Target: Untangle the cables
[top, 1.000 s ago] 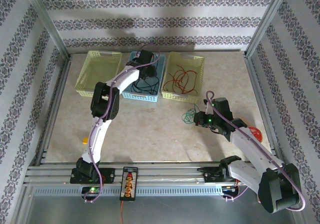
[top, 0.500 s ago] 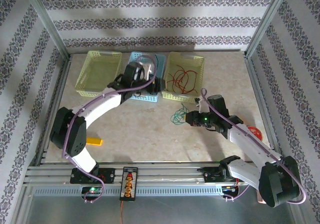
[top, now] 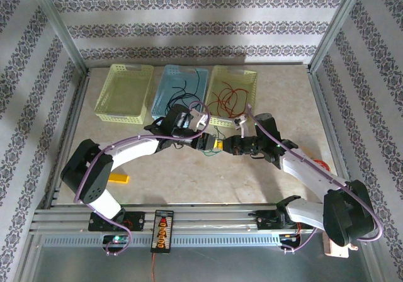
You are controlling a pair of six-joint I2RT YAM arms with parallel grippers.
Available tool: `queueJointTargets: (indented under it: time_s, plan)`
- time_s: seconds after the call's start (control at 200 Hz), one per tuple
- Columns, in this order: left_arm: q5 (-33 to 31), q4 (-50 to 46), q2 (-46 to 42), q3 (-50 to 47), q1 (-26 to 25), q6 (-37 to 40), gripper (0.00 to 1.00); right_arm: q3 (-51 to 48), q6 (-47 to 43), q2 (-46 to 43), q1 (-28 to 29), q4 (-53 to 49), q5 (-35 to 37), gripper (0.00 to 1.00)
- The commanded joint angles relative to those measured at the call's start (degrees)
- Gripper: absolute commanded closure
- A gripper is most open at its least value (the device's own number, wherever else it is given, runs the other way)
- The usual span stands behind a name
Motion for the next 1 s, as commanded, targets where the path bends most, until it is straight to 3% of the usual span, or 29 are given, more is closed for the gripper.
queueJointTargets:
  time_s: [0.0,0.13,0.42,0.67,0.82,0.89,0.965,0.995]
  plan:
    - [-1.59,5.78,1.24,0.96,-0.01,-0.84,0.79,1.76,0.71,-0.06,0.57,1.36,-0.84,0.99]
    - [-8.15,9.14,0.88,-1.75,0.54,-4.01,0.89,1.24,1.19,-0.33,-0.82,-1.93,5.99,1.00]
    - [-25.49,19.65,-4.47,-14.58,2.06,-14.36,0.93,-3.32,7.65,-1.12,-11.36,-9.34,18.60,1.00]
    - [-26.56,21.17,-5.83,-20.05,2.02,-16.64,0.93,-2.59,7.80,1.17,-13.12,-13.83,22.76,1.00]
    - [-26.11,18.00,-5.61,-19.72,1.21,-14.89,0.92,-2.69,6.59,1.64,-12.99,-11.39,19.60,1.00]
    - [-25.36,16.16,-4.91,-18.86,0.55,-13.49,0.80,-3.07,5.49,0.73,-12.36,-9.14,16.98,1.00]
    - [-24.63,14.81,-4.23,-18.01,-0.15,-12.37,0.49,-3.33,4.17,-1.45,-10.75,-6.53,14.33,1.00]
    - [-24.31,14.75,-4.12,-17.78,-0.47,-12.04,0.41,-3.33,3.72,-2.29,-10.07,-6.01,13.79,1.00]
